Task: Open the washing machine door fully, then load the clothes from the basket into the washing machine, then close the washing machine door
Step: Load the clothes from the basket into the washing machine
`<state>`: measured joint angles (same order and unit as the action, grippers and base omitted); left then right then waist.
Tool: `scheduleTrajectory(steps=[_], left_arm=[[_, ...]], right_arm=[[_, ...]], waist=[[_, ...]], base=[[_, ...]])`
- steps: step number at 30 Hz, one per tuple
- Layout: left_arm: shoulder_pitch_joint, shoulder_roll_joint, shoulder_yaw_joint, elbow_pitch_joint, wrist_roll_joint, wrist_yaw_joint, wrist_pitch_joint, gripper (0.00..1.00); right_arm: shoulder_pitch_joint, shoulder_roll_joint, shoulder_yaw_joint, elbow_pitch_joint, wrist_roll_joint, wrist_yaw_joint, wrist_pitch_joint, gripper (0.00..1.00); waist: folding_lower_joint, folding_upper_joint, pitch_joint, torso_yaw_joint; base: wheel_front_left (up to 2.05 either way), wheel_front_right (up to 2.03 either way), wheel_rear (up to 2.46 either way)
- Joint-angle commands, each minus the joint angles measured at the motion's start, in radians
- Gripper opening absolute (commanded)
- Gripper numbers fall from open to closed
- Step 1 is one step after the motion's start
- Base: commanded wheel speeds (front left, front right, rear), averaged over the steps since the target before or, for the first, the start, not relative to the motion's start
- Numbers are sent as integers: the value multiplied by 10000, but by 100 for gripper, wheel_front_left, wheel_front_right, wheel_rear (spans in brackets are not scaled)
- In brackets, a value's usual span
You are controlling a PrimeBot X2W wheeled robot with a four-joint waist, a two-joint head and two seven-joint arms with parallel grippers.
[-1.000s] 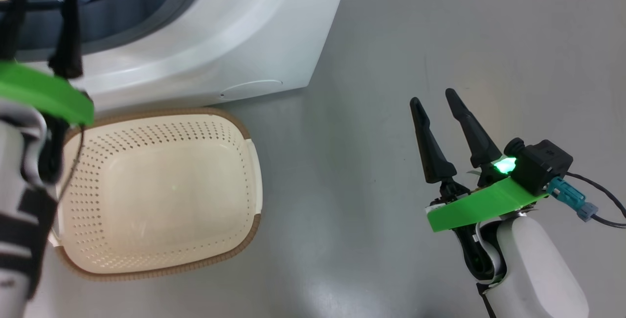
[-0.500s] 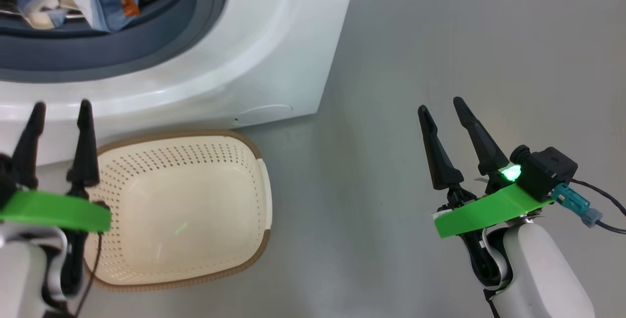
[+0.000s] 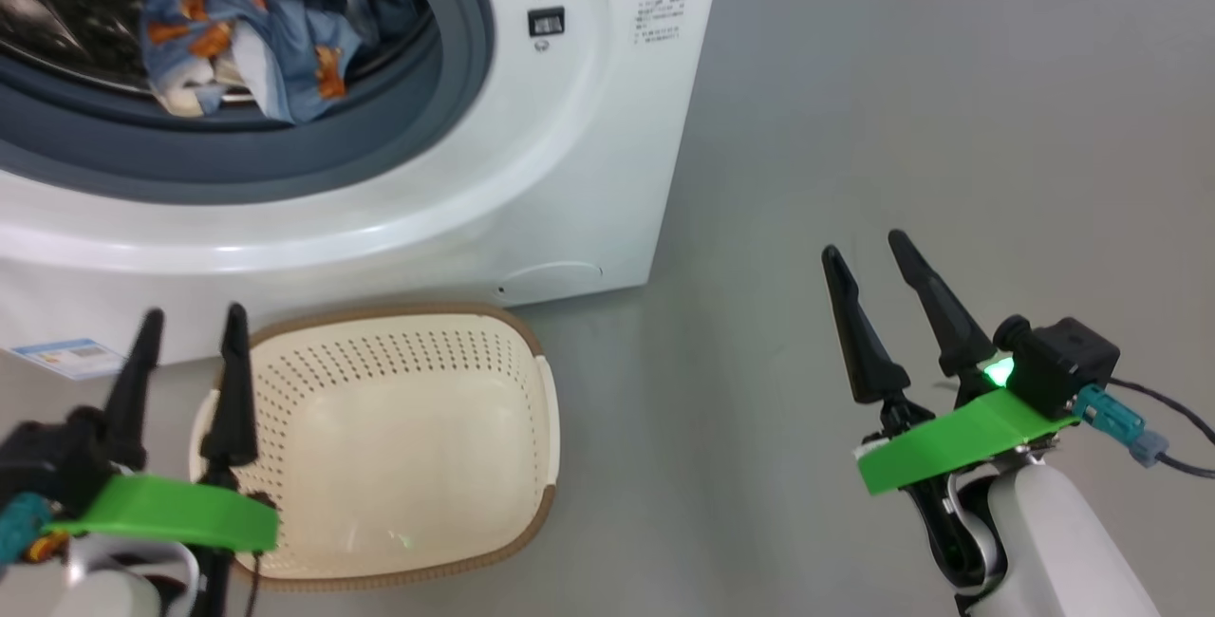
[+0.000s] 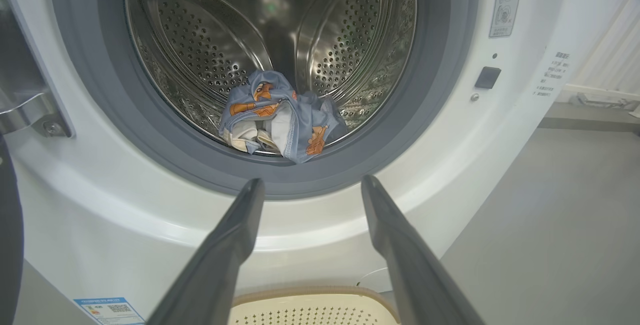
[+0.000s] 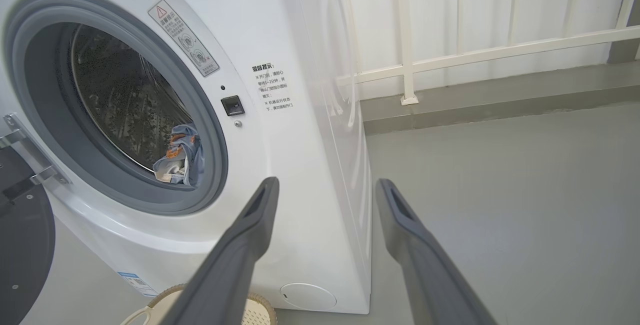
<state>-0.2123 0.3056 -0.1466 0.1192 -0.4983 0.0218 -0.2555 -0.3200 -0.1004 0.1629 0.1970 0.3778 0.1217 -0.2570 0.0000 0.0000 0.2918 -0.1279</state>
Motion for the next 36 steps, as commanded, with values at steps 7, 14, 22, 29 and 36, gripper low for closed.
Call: scheduleTrajectory(steps=[7, 14, 22, 29, 36], left_arm=[[831, -548, 625, -179, 287, -207, -62, 100], [1564, -954, 723, -29, 570, -320, -62, 100], [2165, -1188, 888, -23, 758, -357, -62, 100], [2388, -1364, 983, -138, 778, -394, -62, 100], [2431, -1419, 1048, -214, 768, -526, -63, 100]], right_arm=[[606, -335, 314, 29, 243, 90, -48, 100], [1022, -575, 390, 157, 416, 90, -48, 100], [1388, -715, 441, 201, 537, 90, -48, 100], [1591, -798, 368, 140, 580, 90, -48, 100], [1620, -774, 360, 57, 534, 90, -48, 100]], waist=[[0, 0, -1300, 422], [0, 0, -2062, 765], [0, 0, -2672, 1050], [0, 0, -2868, 1222], [0, 0, -2882, 1306]], base=[[0, 0, 0], [0, 0, 0], [0, 0, 0], [0, 0, 0], [0, 0, 0]])
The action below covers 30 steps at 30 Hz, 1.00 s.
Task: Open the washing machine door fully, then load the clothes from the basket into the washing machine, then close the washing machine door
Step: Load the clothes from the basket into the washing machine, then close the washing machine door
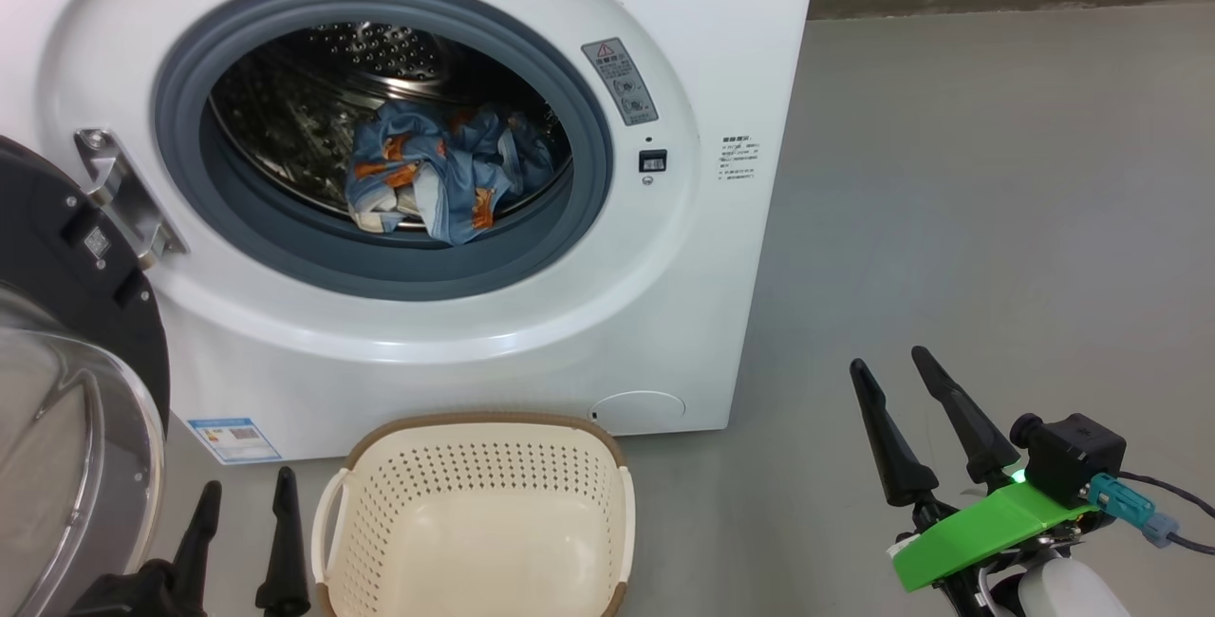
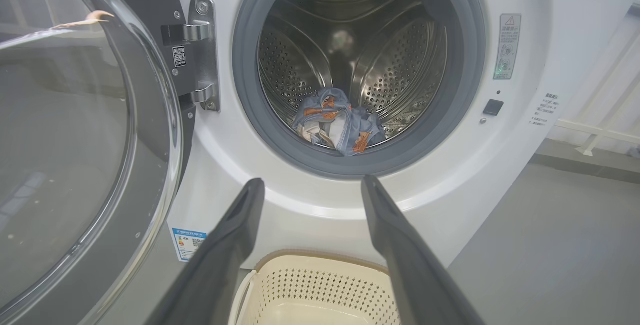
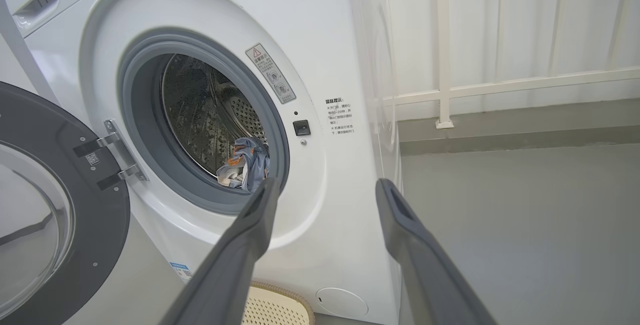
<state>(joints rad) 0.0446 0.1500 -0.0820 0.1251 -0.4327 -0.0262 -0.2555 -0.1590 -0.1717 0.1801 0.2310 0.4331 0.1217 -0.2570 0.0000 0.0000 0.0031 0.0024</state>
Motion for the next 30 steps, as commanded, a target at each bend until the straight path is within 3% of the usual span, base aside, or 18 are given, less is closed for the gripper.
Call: scheduleTrajectory(steps=[1, 30], left_arm=[[-148, 140, 416, -259, 99, -64, -63, 100], [-244, 255, 730, -370, 512, -45, -63, 100]], right_arm=[[14, -65, 190, -291, -19, 90, -48, 100], [-32, -180, 294, -299, 31, 90, -48, 100]], waist=[[0, 0, 12, 8], [0, 0, 34, -76]], base=[[0, 0, 0], [0, 0, 0]])
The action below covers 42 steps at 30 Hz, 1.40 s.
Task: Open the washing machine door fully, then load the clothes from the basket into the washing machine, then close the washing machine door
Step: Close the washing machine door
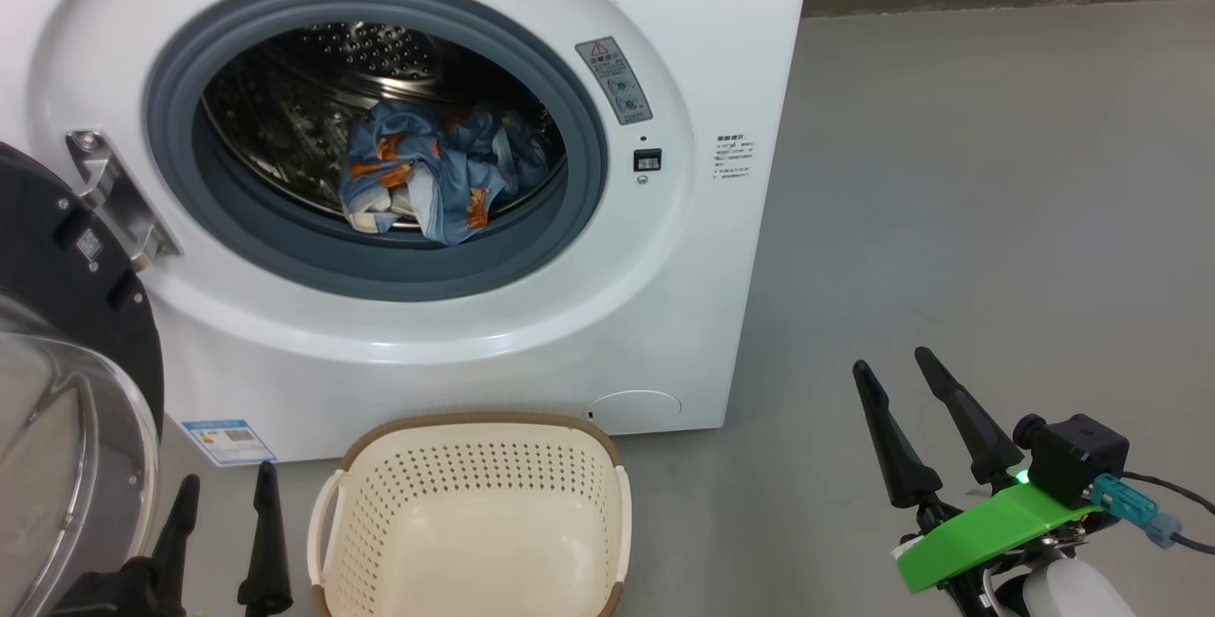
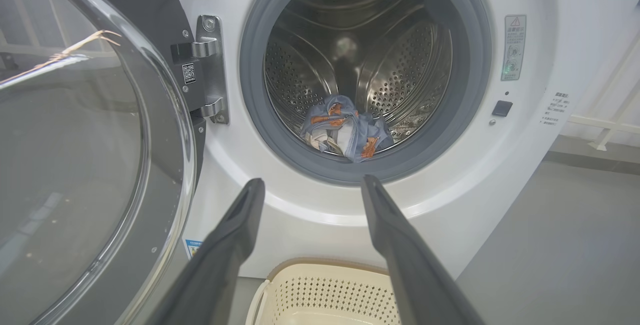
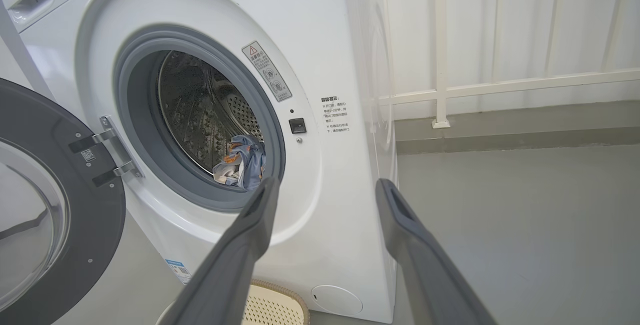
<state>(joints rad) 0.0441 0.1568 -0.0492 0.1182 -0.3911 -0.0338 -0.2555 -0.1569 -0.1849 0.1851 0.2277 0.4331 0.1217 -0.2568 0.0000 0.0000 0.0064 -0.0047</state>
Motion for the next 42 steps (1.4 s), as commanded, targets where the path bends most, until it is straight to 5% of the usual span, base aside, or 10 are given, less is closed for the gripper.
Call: scheduleTrajectory(steps=[1, 42], left_arm=[[-237, 189, 401, -301, 102, 28, -63, 100], [-230, 115, 511, -346, 381, -96, -63, 100]], right_arm=[[-57, -47, 246, -263, 32, 90, -49, 100], [-20, 6, 224, -229, 48, 90, -49, 100]], waist=[[0, 0, 2, -9], [0, 0, -94, 50]], base=[[0, 0, 0], [-54, 54, 0]])
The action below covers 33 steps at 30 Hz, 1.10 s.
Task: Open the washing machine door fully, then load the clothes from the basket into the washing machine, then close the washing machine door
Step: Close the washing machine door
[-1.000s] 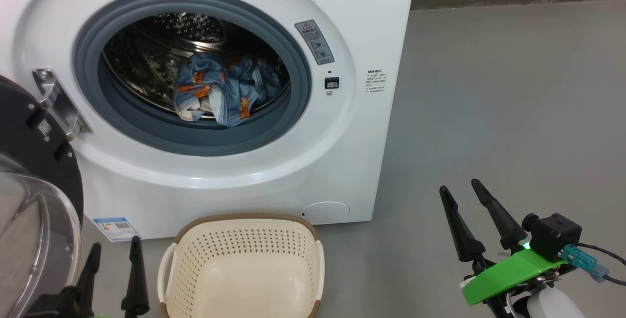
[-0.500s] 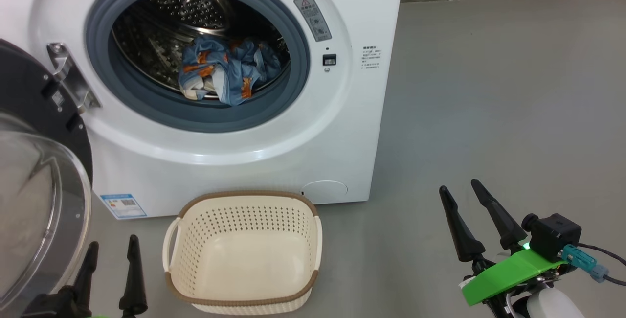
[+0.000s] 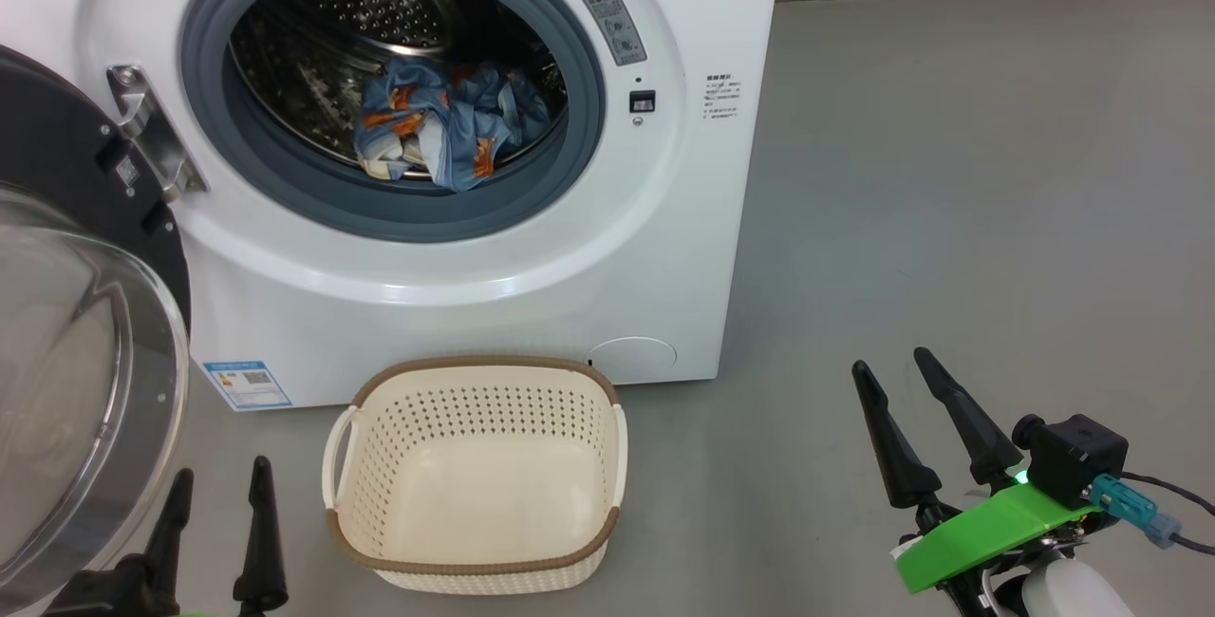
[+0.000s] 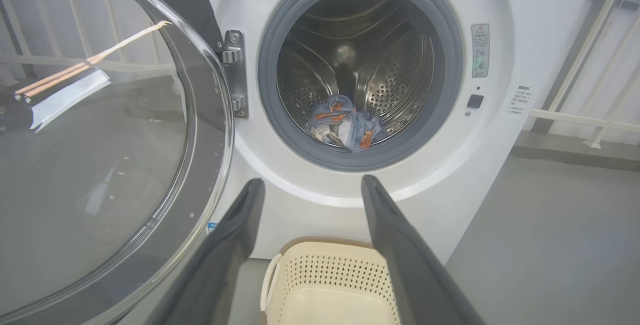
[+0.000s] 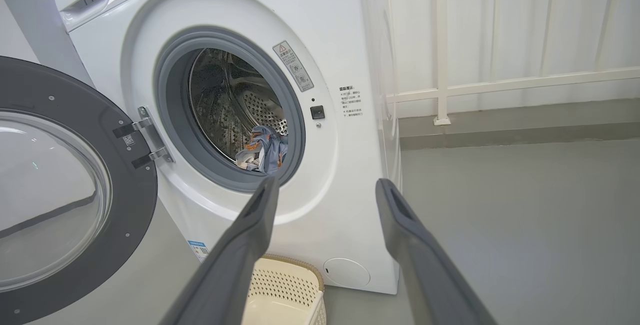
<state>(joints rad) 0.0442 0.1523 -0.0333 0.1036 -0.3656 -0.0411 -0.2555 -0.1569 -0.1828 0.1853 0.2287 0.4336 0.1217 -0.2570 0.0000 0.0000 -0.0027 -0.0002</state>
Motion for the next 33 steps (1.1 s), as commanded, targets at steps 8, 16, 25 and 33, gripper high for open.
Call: scheduleTrajectory(steps=[8, 16, 25, 33], left_arm=[[-222, 166, 343, -174, 144, -35, -63, 100], [-242, 192, 278, -95, 161, -2, -63, 100], [-229, 291, 245, -6, 293, 223, -20, 100], [-186, 255, 233, 18, 425, 585, 17, 100]], right_arm=[[-18, -47, 260, -230, 61, 90, -48, 100], [50, -35, 241, -211, 77, 90, -48, 100], [99, 54, 344, -165, 142, 90, -48, 100], [57, 81, 382, -127, 229, 90, -48, 100]], waist=[[0, 0, -40, 48], [0, 0, -53, 284], [0, 0, -169, 1236], [0, 0, -293, 2411]], base=[[0, 0, 0], [0, 0, 0], [0, 0, 0], [0, 0, 0]])
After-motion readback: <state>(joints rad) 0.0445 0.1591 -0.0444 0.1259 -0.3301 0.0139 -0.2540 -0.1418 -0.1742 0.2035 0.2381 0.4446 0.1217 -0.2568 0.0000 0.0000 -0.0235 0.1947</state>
